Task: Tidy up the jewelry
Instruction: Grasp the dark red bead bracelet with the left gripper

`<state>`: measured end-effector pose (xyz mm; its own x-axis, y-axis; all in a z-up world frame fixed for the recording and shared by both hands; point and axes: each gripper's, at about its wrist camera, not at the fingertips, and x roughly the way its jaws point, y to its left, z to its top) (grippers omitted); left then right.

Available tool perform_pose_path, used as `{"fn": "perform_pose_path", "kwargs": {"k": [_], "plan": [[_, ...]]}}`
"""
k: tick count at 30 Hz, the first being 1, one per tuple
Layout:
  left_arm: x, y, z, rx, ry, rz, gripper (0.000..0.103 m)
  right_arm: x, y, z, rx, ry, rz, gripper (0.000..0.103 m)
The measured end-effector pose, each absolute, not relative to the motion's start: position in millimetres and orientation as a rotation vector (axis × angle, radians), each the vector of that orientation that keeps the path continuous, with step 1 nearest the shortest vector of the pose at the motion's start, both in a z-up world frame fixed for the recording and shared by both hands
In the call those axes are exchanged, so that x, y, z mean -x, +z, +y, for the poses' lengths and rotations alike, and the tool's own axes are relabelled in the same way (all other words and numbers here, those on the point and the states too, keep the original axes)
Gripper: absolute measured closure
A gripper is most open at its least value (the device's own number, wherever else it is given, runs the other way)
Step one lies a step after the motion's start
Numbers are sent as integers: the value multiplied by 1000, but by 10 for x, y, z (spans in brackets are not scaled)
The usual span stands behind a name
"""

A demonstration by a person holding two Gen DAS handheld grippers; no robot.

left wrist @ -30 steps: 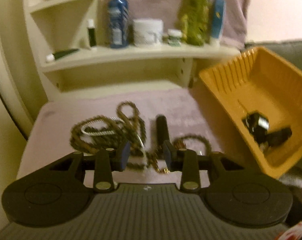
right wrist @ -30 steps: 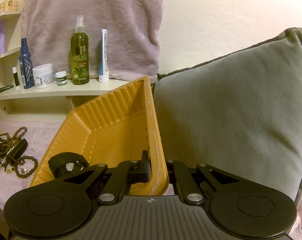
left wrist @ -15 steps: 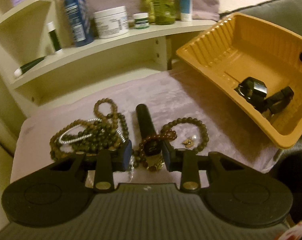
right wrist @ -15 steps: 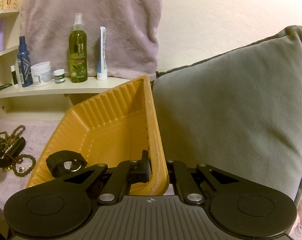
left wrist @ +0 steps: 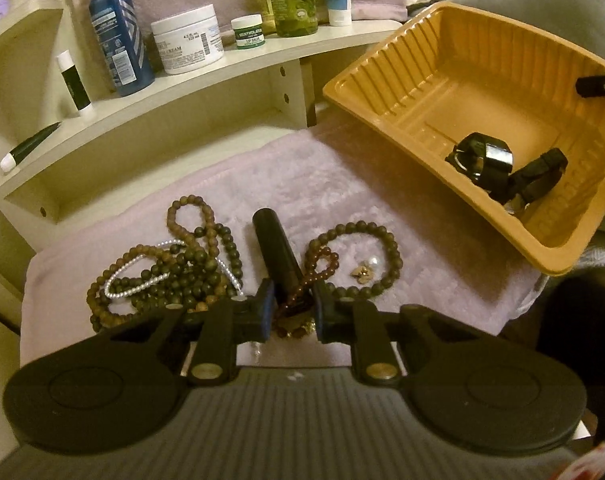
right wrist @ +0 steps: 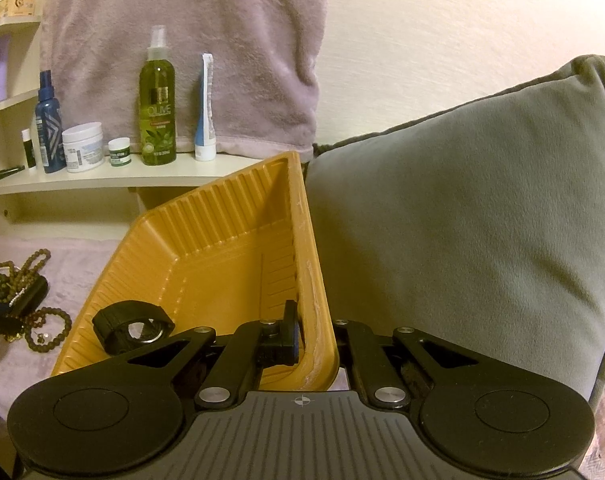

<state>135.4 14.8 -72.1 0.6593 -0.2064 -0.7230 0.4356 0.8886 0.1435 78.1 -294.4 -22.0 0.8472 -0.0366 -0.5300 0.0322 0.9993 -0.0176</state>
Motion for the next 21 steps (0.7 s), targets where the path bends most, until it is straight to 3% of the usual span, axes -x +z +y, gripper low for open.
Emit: {"fn": "perform_pose_path", "kwargs": {"k": [10, 17, 21], "plan": [[-1250, -741, 106, -385, -345, 762, 85, -759, -215, -2917, 7, -35, 554, 99], [-1167, -766, 117, -397, -328, 767, 79, -760, -217, -2916, 8, -34, 555, 99], [-1130, -773, 96, -418, -330, 774, 85, -761, -218, -2917, 6, -36, 554, 99]]}}
